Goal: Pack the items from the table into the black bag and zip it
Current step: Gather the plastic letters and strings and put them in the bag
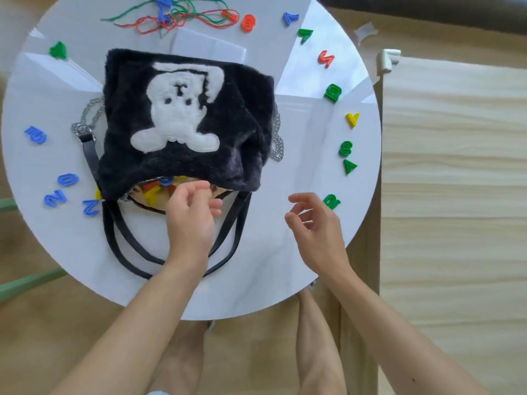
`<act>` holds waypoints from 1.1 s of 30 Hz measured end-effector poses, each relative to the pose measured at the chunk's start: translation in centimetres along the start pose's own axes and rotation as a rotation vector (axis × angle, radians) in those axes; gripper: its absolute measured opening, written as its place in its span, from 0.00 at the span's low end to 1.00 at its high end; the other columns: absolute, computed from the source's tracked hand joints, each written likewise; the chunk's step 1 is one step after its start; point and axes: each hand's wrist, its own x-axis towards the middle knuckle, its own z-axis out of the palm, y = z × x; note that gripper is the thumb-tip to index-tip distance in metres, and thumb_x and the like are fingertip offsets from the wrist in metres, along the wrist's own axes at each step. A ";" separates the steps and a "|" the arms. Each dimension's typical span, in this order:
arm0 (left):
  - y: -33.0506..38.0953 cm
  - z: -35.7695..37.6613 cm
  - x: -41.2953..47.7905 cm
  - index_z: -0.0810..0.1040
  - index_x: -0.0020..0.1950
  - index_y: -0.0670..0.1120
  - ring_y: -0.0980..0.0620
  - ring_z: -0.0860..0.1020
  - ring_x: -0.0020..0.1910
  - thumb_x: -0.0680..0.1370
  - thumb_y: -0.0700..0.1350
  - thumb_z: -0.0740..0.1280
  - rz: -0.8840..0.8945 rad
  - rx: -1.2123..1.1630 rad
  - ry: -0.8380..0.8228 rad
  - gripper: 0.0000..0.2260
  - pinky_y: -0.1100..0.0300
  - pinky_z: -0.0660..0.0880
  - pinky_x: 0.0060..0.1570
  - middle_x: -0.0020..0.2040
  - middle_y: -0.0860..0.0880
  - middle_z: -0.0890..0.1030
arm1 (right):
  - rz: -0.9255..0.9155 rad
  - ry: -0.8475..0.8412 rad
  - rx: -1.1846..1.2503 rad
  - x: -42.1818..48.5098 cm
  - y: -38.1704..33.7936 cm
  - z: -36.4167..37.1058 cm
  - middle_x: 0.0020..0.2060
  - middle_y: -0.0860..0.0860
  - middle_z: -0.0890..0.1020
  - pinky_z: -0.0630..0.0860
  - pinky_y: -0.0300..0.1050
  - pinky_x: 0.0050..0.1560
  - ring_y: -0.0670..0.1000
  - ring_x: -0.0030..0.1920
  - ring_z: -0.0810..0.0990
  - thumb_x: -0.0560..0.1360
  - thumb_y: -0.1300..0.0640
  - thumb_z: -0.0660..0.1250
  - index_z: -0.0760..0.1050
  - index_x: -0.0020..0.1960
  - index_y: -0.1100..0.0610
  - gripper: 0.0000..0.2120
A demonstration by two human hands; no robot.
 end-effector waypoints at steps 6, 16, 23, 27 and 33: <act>-4.1 12.6 -4.5 0.77 0.53 0.48 0.54 0.77 0.46 0.75 0.40 0.66 0.441 0.662 -0.319 0.08 0.58 0.75 0.49 0.52 0.51 0.76 | 0.009 0.173 -0.152 7.1 4.5 -8.0 0.45 0.49 0.80 0.79 0.49 0.46 0.47 0.41 0.79 0.75 0.59 0.67 0.76 0.56 0.51 0.10; -8.0 24.4 -3.3 0.72 0.60 0.48 0.45 0.69 0.59 0.78 0.37 0.64 0.700 1.291 -0.368 0.12 0.54 0.76 0.43 0.59 0.47 0.69 | -0.124 0.016 -0.570 16.0 9.2 -12.6 0.55 0.49 0.74 0.79 0.54 0.46 0.53 0.49 0.80 0.72 0.50 0.71 0.70 0.59 0.51 0.19; -7.2 24.4 -1.4 0.81 0.55 0.44 0.46 0.76 0.50 0.75 0.38 0.69 0.493 0.707 -0.292 0.10 0.54 0.73 0.55 0.51 0.45 0.79 | -0.279 0.035 -0.650 17.1 10.2 -11.6 0.50 0.47 0.77 0.70 0.46 0.39 0.53 0.47 0.78 0.73 0.53 0.70 0.71 0.54 0.52 0.13; -4.1 25.3 -0.9 0.82 0.49 0.46 0.52 0.79 0.41 0.77 0.39 0.64 -0.091 0.009 -0.178 0.07 0.59 0.74 0.40 0.44 0.45 0.83 | -0.236 0.088 -0.368 16.9 9.0 -12.0 0.44 0.46 0.80 0.75 0.47 0.42 0.50 0.41 0.78 0.70 0.55 0.72 0.74 0.49 0.55 0.11; -0.8 26.2 0.2 0.78 0.45 0.44 0.51 0.74 0.34 0.84 0.53 0.51 -0.485 -0.521 -0.442 0.21 0.59 0.74 0.36 0.36 0.47 0.80 | -0.481 -0.212 -0.277 15.8 5.1 -12.9 0.39 0.48 0.80 0.74 0.44 0.46 0.49 0.43 0.76 0.67 0.57 0.75 0.81 0.43 0.54 0.06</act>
